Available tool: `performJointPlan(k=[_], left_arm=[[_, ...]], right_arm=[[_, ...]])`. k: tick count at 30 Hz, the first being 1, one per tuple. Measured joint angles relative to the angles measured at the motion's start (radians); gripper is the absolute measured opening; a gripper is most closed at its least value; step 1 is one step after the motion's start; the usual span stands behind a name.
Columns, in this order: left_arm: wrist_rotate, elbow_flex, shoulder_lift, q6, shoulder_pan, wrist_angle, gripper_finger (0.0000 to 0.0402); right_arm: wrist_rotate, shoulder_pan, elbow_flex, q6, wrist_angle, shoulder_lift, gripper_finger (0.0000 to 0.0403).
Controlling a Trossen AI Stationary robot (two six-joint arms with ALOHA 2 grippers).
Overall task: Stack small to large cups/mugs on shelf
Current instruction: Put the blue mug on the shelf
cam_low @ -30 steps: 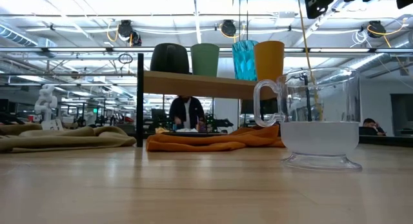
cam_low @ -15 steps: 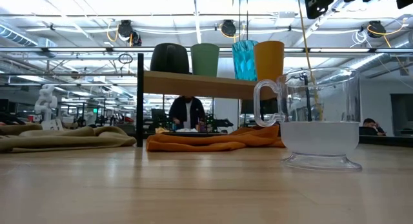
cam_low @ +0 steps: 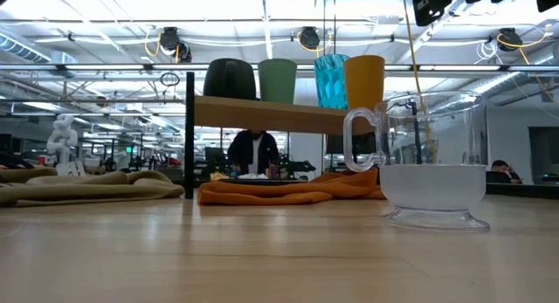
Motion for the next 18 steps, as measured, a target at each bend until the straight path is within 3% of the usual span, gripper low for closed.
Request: performJointPlan(k=[18], left_arm=[[0.052, -0.143, 0.000, 0.024, 0.001, 0.226, 0.0200]], right_arm=[[0.000, 0.000, 0.000, 0.007, 0.000, 0.000, 0.0128]])
